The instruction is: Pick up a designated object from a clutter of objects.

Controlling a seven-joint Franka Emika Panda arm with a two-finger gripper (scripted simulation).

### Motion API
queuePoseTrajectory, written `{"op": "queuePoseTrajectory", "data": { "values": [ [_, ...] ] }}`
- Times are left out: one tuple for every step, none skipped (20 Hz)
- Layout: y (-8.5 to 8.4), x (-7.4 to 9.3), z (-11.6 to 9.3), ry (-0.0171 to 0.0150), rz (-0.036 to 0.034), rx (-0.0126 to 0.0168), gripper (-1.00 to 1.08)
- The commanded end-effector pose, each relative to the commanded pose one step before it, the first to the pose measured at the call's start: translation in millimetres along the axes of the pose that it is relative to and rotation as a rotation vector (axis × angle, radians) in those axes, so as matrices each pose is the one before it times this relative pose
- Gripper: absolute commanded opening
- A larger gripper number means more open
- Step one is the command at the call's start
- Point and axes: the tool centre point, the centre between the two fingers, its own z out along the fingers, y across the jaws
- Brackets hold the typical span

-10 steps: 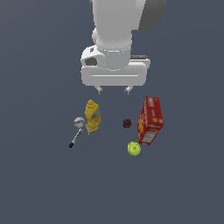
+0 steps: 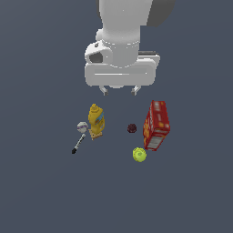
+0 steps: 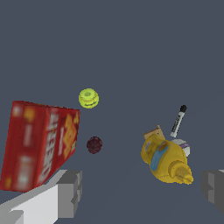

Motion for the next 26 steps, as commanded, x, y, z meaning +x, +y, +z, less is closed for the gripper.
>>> {"op": "queuePoseTrajectory", "data": {
  "values": [
    [-0.80,1.05,-2.47,0.00551,-0.00787,-0.00109,1.00],
    [0.09,-0.21,0.42,-0.00095,0.00121,0.00016,1.00],
    [0.23,-0.25,0.05,-0.00100,0.00192,0.00029,1.00],
    [0.16,-0.04,-0.22,-0.00012,0.00067,0.00012,1.00],
    [-0.14,0.05,0.18,0.00015,-0.00066,-0.00012,1.00],
    [-0.19,0.12,0.74,0.00012,-0.00135,-0.00025,1.00],
    [-0.41,0.17,1.32,0.00004,-0.00225,-0.00042,1.00],
    [-0.44,0.21,1.90,-0.00008,-0.00280,-0.00053,1.00],
    [-0.61,0.24,2.48,-0.00017,-0.00359,-0.00068,1.00],
    [-0.71,0.27,3.05,-0.00025,-0.00429,-0.00079,1.00],
    [-0.88,0.29,3.61,-0.00032,-0.00512,-0.00093,1.00],
    [-1.00,0.30,4.13,-0.00038,-0.00584,-0.00103,1.00],
    [-1.15,0.30,4.61,-0.00040,-0.00662,-0.00113,1.00],
    [-1.28,0.29,5.13,-0.00041,-0.00745,-0.00122,1.00],
    [-1.44,0.27,5.62,-0.00042,-0.00829,-0.00130,1.00],
    [-1.58,0.22,6.11,-0.00047,-0.00905,-0.00135,1.00],
    [-1.74,0.15,6.65,-0.00053,-0.00987,-0.00139,1.00],
    [-1.89,0.07,7.15,-0.00057,-0.01068,-0.00141,1.00],
    [-2.09,-0.04,7.66,-0.00061,-0.01158,-0.00142,1.00],
    [-2.27,-0.17,8.16,-0.00064,-0.01245,-0.00139,1.00],
    [-2.47,-0.32,8.66,-0.00068,-0.01336,-0.00134,1.00],
    [-2.68,-0.50,9.15,-0.00071,-0.01426,-0.00126,1.00],
    [-2.92,-0.70,9.63,-0.00074,-0.01521,-0.00116,1.00],
    [-3.15,-0.93,10.09,-0.00075,-0.01613,-0.00101,1.00],
    [-3.35,-1.16,10.36,-0.00075,-0.01679,-0.00081,1.00],
    [-3.45,-1.36,10.27,-0.00072,-0.01689,-0.00058,1.00]
  ]
}}
